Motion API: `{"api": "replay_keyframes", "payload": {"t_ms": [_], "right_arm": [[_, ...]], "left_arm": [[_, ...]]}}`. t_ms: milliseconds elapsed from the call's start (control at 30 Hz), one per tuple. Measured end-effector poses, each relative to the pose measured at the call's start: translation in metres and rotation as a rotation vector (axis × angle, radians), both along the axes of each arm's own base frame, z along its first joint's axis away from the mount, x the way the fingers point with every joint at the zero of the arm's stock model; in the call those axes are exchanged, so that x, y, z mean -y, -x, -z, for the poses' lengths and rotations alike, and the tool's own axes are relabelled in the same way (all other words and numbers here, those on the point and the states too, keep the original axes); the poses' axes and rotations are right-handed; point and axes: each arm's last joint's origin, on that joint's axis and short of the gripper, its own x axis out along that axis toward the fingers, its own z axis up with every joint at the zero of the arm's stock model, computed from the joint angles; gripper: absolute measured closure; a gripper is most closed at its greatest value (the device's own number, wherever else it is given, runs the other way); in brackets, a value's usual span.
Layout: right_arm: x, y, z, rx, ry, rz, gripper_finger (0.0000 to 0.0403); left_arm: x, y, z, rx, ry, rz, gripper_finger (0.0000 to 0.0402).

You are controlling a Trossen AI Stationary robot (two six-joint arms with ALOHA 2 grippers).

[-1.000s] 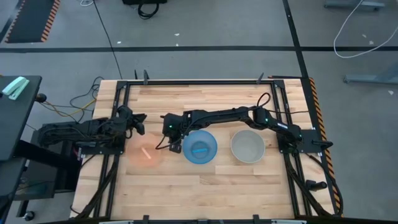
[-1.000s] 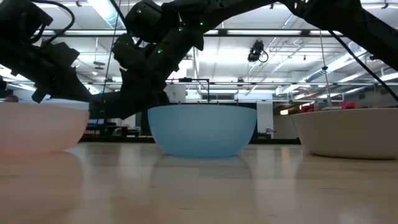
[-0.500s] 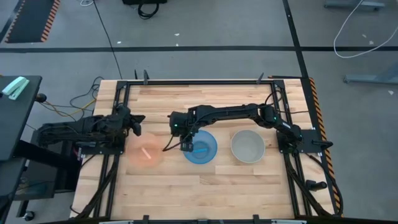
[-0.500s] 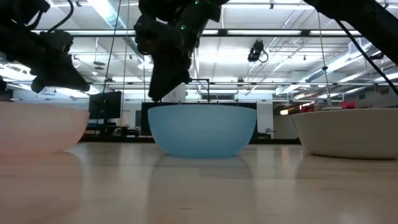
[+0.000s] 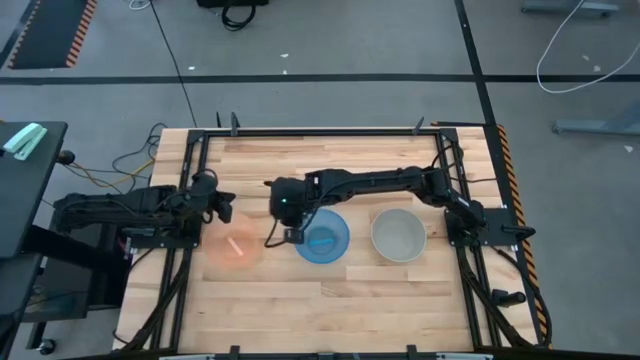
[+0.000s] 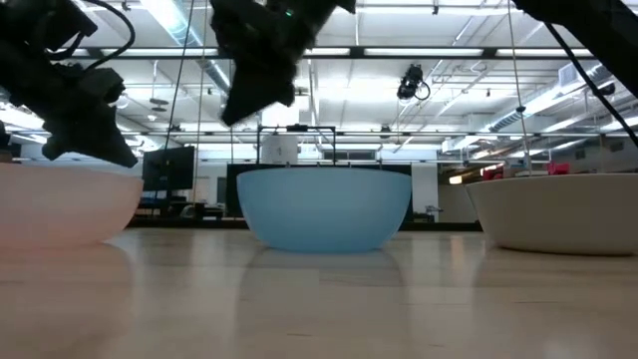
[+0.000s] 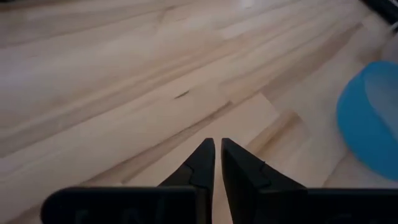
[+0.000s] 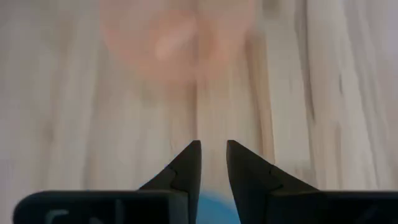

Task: Nest bowls inside each other
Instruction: Adjust the blue bowl

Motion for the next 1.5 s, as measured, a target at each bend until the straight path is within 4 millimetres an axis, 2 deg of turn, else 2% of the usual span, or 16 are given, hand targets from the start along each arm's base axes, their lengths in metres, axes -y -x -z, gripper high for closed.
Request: {"api": "replay_keyframes", "payload": {"t_ms": [133, 333, 467, 667, 767, 867, 1100, 1233, 1333, 1500], "right_arm": [[0.003, -0.011, -0.01, 0.15, -0.021, -0.055, 0.0317], [0.013, -0.015, -0.015, 0.225, -0.021, -0.083, 0.0313], [0.014, -0.022, -0.013, 0.294, -0.046, -0.164, 0.0313], [0.009, -0.04, 0.022, 0.298, -0.099, -0.225, 0.0316], [0.015, -0.04, 0.036, 0.241, -0.116, -0.199, 0.0316], [0.021, -0.031, 0.048, 0.088, -0.108, -0.152, 0.0316], [0.03, 0.017, 0.067, -0.47, -0.015, 0.057, 0.0316], [0.035, 0.038, 0.069, -0.682, 0.079, 0.177, 0.0314], [0.038, 0.042, 0.066, -0.712, 0.135, 0.228, 0.0312], [0.038, 0.038, 0.056, -0.625, 0.166, 0.208, 0.0311]], "left_arm": [[-0.001, 0.0, -0.001, 0.0, -0.035, -0.038, 0.0363], [-0.004, 0.001, -0.002, -0.005, -0.101, -0.111, 0.0359], [-0.005, 0.002, -0.002, -0.005, -0.128, -0.142, 0.0364], [-0.007, 0.003, -0.004, 0.0, -0.205, -0.234, 0.0368], [-0.007, 0.003, -0.005, 0.007, -0.212, -0.243, 0.0364], [-0.007, 0.003, -0.005, 0.007, -0.212, -0.243, 0.036], [-0.007, 0.003, -0.005, 0.006, -0.212, -0.242, 0.0363], [-0.007, 0.003, -0.005, 0.006, -0.212, -0.242, 0.0367], [-0.007, 0.003, -0.005, 0.004, -0.213, -0.241, 0.0365], [-0.007, 0.003, -0.005, -0.007, -0.224, -0.231, 0.0358]]}}
